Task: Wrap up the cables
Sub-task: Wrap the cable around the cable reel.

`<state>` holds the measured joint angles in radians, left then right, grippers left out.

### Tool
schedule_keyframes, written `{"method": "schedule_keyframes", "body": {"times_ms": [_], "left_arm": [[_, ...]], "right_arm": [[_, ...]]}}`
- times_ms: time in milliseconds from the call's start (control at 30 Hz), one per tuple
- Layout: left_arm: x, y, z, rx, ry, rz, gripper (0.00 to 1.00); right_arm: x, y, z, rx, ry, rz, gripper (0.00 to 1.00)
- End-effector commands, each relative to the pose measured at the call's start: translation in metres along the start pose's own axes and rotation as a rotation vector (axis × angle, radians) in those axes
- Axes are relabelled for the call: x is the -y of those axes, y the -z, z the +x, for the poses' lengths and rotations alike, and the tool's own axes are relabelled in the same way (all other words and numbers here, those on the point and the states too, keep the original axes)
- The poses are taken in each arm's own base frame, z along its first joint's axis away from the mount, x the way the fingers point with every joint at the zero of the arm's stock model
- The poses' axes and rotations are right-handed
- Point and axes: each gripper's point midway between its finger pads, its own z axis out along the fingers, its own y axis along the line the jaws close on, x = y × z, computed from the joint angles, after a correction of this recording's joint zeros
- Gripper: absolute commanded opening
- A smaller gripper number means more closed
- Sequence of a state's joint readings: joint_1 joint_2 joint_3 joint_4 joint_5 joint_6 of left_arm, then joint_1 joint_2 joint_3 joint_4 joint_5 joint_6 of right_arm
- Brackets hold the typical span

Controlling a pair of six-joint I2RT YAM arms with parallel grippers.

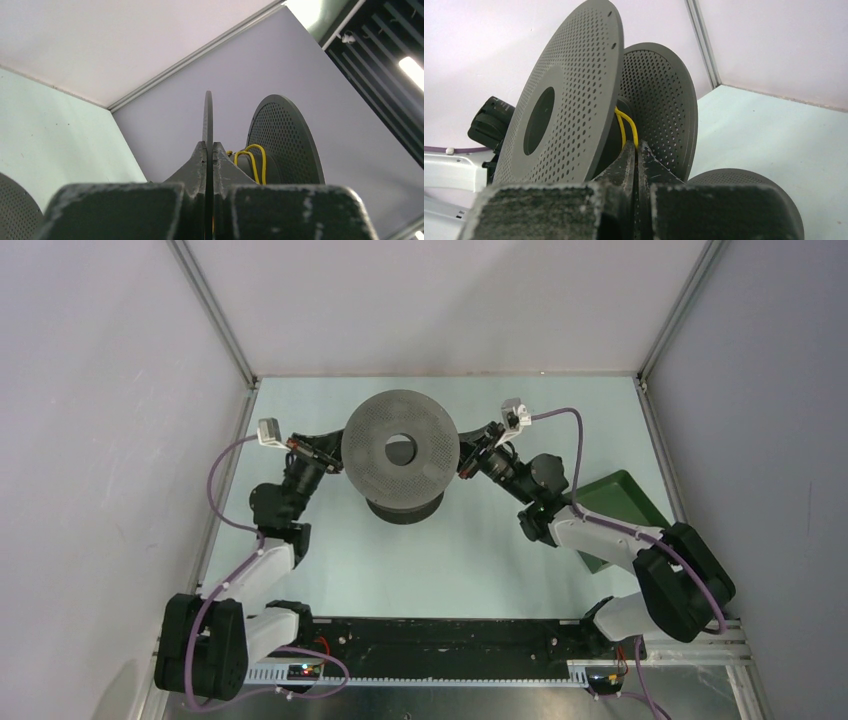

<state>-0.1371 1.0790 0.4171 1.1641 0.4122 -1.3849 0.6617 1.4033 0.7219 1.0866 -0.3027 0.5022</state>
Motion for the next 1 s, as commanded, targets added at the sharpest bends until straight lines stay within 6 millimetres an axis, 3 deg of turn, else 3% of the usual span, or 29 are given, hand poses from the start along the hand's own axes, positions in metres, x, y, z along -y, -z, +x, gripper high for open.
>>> {"method": "schedule_keyframes", "body": {"times_ms": [0, 433, 967], "left_arm": [[0.027, 0.003, -0.022, 0.129, 0.058, 0.079, 0.00], [0.005, 0.004, -0.028, 0.183, 0.173, -0.013, 0.00], [0.000, 0.002, -0.030, 0.194, 0.217, -0.040, 0.00]], "right_arm": [[0.009, -0.008, -0.008, 0.041, -0.019, 0.059, 0.00], [0.022, -0.014, 0.004, 0.076, -0.054, 0.158, 0.00], [0.024, -0.013, 0.004, 0.099, -0.048, 0.266, 0.00]]}}
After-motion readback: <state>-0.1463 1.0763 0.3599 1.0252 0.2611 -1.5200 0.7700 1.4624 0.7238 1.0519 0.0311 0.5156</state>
